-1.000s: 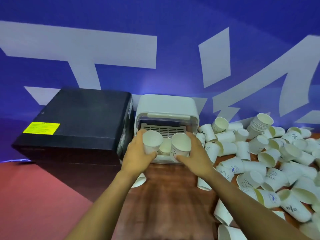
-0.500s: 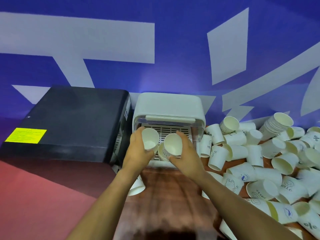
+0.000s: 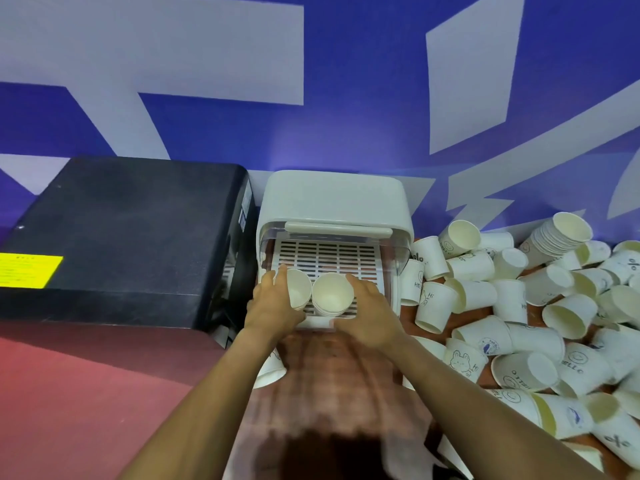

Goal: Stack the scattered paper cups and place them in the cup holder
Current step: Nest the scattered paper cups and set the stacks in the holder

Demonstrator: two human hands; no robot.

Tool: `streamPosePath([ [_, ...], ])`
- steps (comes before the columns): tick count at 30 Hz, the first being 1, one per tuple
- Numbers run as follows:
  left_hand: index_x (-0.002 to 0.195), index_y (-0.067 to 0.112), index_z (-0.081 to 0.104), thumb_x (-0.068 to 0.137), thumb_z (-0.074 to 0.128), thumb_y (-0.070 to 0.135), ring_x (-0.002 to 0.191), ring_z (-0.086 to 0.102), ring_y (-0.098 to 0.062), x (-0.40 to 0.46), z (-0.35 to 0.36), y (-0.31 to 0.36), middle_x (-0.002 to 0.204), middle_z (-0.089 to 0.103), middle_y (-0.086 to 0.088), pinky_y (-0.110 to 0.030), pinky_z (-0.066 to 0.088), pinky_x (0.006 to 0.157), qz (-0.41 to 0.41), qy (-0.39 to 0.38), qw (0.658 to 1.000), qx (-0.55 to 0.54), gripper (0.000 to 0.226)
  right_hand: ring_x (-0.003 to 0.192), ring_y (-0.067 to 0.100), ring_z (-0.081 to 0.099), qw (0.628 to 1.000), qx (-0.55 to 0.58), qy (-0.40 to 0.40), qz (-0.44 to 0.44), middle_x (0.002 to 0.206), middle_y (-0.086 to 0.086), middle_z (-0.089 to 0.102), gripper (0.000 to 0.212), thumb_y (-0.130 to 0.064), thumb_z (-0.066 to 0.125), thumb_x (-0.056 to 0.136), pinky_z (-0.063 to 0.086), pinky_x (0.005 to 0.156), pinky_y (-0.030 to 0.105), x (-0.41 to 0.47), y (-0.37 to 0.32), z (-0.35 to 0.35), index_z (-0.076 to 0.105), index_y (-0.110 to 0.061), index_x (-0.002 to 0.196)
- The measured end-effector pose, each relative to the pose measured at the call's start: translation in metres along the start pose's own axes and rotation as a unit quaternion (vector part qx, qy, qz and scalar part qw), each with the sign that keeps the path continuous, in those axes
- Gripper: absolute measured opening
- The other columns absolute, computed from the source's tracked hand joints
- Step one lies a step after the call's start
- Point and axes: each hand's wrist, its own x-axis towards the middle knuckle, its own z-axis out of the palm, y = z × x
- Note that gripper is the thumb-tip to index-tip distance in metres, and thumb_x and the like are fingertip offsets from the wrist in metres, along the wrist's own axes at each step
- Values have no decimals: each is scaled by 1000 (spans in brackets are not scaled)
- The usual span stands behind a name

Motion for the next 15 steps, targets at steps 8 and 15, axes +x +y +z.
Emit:
streamPosePath([
  [8,150,22,14,78,71,32,138,26,-29,-14,-7,1,154,19,-4,-46,34,108,26,6,999,-31,93,139,19,29,1000,-3,-12,5,152,2,27,85,-35,69,82,29,112,35,-20,6,-10,18,-25,150],
  [15,148,23,24,80,68,27,135,33,-22,-81,1,5,149,32,0,-33,34,107,111,9,991,-69,81,125,17,44,996,28,82,23,137,-1,44,60,-26,69,81,39,103,32,-85,36,-30,44,-25,136],
])
